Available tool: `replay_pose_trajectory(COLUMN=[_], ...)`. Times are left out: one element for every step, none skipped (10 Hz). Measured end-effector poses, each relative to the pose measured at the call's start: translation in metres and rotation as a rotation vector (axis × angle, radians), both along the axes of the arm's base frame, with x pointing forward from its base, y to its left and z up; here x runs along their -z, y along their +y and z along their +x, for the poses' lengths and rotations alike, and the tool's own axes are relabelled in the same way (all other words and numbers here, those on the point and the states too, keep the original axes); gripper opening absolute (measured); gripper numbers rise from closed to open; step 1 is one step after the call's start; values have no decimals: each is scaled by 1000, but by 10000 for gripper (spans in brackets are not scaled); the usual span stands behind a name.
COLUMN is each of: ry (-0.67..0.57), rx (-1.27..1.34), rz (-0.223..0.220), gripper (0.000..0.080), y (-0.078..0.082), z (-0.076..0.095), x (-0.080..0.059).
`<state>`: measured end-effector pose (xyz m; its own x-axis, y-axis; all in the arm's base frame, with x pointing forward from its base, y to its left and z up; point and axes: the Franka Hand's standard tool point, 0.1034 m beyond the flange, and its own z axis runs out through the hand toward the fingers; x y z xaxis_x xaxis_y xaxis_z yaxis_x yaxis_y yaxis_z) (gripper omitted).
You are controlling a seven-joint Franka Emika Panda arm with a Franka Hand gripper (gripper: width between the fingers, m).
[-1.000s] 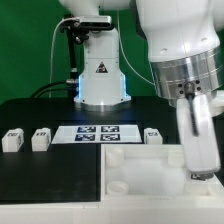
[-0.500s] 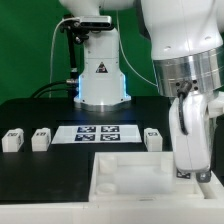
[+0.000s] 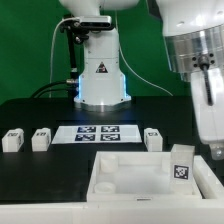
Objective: Assemble one leg
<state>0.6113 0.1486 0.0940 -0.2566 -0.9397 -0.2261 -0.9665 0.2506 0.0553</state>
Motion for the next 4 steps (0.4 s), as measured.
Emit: replay_pose_trajectory(ry=[4,6,6,6], rx=[1,1,-2,-3], rz=[-3,-3,-3,-3], gripper=[648,648,648,648], y=[-2,-2,-1,-1], z=[-1,-1,-1,-1], x=[4,5,5,5])
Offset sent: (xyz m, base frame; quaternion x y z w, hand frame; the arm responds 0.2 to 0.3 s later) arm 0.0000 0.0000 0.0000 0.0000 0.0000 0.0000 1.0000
